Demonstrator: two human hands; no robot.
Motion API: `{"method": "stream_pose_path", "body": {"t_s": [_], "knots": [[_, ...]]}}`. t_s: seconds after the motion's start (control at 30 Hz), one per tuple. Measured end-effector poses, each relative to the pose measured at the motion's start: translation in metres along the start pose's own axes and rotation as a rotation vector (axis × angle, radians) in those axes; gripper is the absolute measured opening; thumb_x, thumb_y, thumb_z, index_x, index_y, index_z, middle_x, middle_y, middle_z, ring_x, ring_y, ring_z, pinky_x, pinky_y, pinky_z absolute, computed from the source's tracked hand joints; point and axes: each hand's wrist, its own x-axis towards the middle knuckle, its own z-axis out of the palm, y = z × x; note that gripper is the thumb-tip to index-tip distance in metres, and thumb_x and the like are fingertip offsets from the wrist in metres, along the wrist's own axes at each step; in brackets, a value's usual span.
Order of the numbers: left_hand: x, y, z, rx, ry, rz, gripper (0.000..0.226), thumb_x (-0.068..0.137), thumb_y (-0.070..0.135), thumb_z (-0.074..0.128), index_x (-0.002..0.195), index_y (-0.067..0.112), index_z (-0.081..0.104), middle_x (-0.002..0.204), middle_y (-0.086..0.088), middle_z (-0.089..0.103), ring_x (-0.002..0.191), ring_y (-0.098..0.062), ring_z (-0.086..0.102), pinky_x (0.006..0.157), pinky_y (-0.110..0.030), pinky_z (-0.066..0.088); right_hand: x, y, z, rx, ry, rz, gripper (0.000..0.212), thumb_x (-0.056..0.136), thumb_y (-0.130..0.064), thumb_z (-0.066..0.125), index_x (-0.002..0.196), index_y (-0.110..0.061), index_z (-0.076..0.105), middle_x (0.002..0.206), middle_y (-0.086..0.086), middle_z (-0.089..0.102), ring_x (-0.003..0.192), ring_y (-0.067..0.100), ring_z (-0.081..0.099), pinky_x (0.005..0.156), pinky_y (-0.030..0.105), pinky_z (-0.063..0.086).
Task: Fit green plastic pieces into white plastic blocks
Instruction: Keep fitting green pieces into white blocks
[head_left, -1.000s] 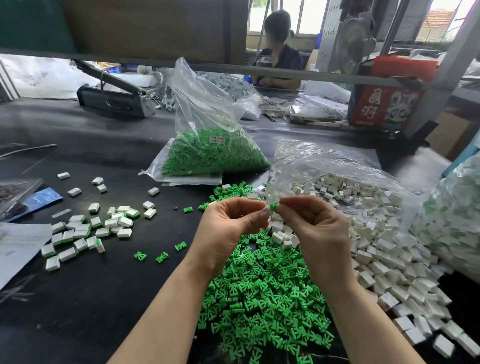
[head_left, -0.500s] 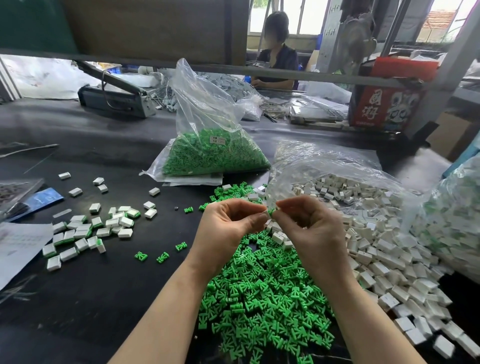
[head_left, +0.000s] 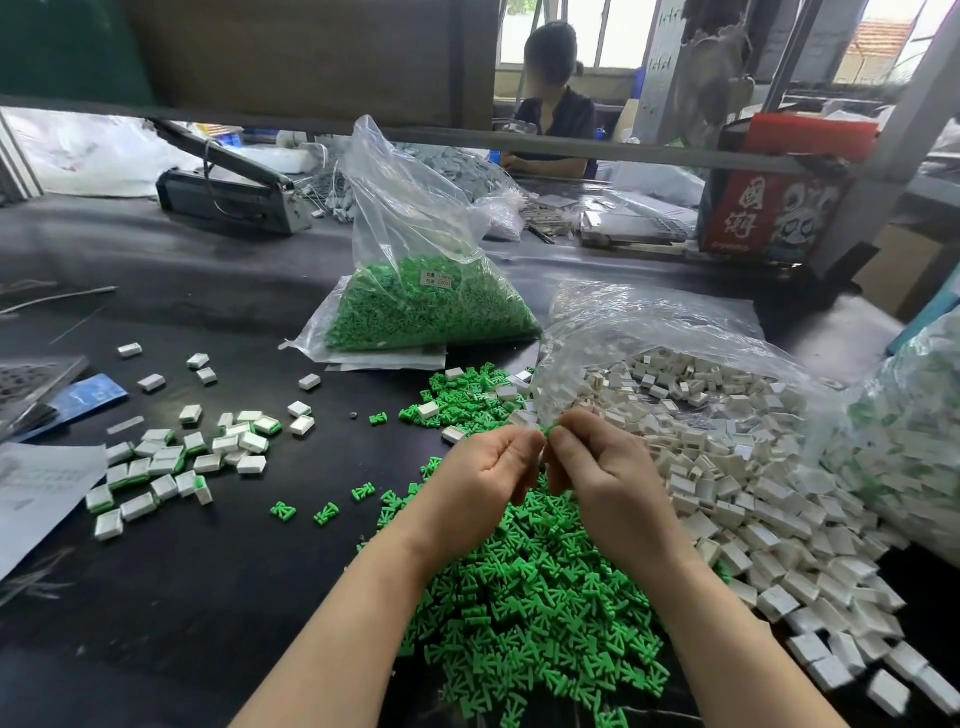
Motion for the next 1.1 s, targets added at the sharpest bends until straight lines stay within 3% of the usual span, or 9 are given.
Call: {"method": "stream_pose_path", "body": {"t_s": [0.13, 0.23, 0.4, 0.5, 0.6, 0.73, 0.83, 1.1], "knots": [[0.0, -0.002, 0.005, -0.039, -0.002, -0.006, 0.032, 0.095, 0.04, 0.04, 0.068, 0.035, 0.058, 0.062, 0.015, 0.047, 0.063, -0.007, 0.041, 0.066, -0.031, 0.037, 0.0, 0.004, 0.003, -0.053, -0.032, 0.006, 0.035, 0.102, -0.023, 0.046, 0.068, -0.017, 0.051, 0.058, 0.0, 0.051, 0.056, 0.01, 0.044, 0.057, 0.037, 0.037], [0.003, -0.004, 0.005, -0.008, 0.021, 0.015, 0.028, 0.093, 0.039, 0.038, 0.075, 0.031, 0.058, 0.064, 0.023, 0.057, 0.066, 0.001, 0.049, 0.072, -0.025, 0.041, 0.003, 0.008, 0.005, -0.052, -0.056, 0.052, 0.038, 0.103, -0.026, 0.045, 0.065, -0.022, 0.048, 0.055, -0.008, 0.048, 0.054, 0.008, 0.041, 0.056, 0.03, 0.033], [0.004, -0.005, 0.007, -0.007, 0.043, 0.014, 0.03, 0.095, 0.04, 0.036, 0.084, 0.024, 0.059, 0.063, 0.025, 0.059, 0.063, 0.006, 0.051, 0.065, -0.012, 0.041, 0.006, 0.012, 0.005, -0.009, -0.063, 0.114, 0.041, 0.103, -0.026, 0.046, 0.062, -0.024, 0.051, 0.052, -0.01, 0.046, 0.053, 0.008, 0.038, 0.057, 0.034, 0.031], [0.005, -0.006, 0.008, 0.008, 0.043, 0.009, 0.029, 0.103, 0.029, 0.038, 0.084, 0.023, 0.059, 0.063, 0.024, 0.058, 0.062, 0.005, 0.05, 0.065, -0.013, 0.041, 0.006, 0.011, 0.005, 0.019, -0.062, 0.129, 0.041, 0.104, -0.026, 0.045, 0.064, -0.022, 0.054, 0.053, -0.01, 0.047, 0.055, 0.01, 0.04, 0.059, 0.04, 0.033], [0.006, -0.006, 0.008, -0.027, 0.048, -0.012, 0.03, 0.106, 0.025, 0.038, 0.088, 0.013, 0.06, 0.068, 0.018, 0.054, 0.067, -0.003, 0.048, 0.069, -0.026, 0.042, 0.006, 0.007, 0.005, 0.107, -0.078, 0.128, 0.037, 0.099, -0.033, 0.042, 0.066, -0.019, 0.051, 0.062, -0.002, 0.046, 0.064, 0.018, 0.041, 0.065, 0.051, 0.037], [0.004, -0.002, 0.009, -0.12, 0.032, -0.05, 0.03, 0.106, 0.024, 0.038, 0.084, 0.021, 0.058, 0.069, 0.015, 0.051, 0.072, -0.006, 0.047, 0.072, -0.027, 0.043, 0.006, 0.006, 0.004, 0.14, -0.091, 0.107, 0.04, 0.104, -0.019, 0.043, 0.064, -0.02, 0.048, 0.061, -0.005, 0.044, 0.064, 0.017, 0.039, 0.065, 0.044, 0.033], [0.003, 0.001, 0.007, -0.172, -0.006, -0.068, 0.026, 0.107, 0.021, 0.036, 0.087, 0.015, 0.053, 0.075, 0.006, 0.045, 0.077, -0.013, 0.043, 0.073, -0.026, 0.041, 0.007, 0.007, 0.0, 0.132, -0.129, 0.098, 0.039, 0.103, -0.015, 0.045, 0.065, -0.017, 0.046, 0.062, -0.002, 0.042, 0.064, 0.019, 0.037, 0.063, 0.042, 0.03], [0.0, 0.004, 0.004, -0.18, -0.052, -0.056, 0.023, 0.106, 0.018, 0.036, 0.091, 0.009, 0.05, 0.071, 0.008, 0.043, 0.067, -0.001, 0.043, 0.065, -0.012, 0.041, 0.006, 0.004, -0.003, 0.111, -0.189, 0.057, 0.037, 0.103, -0.016, 0.046, 0.066, -0.02, 0.05, 0.054, -0.014, 0.042, 0.054, 0.005, 0.036, 0.055, 0.025, 0.031]]}}
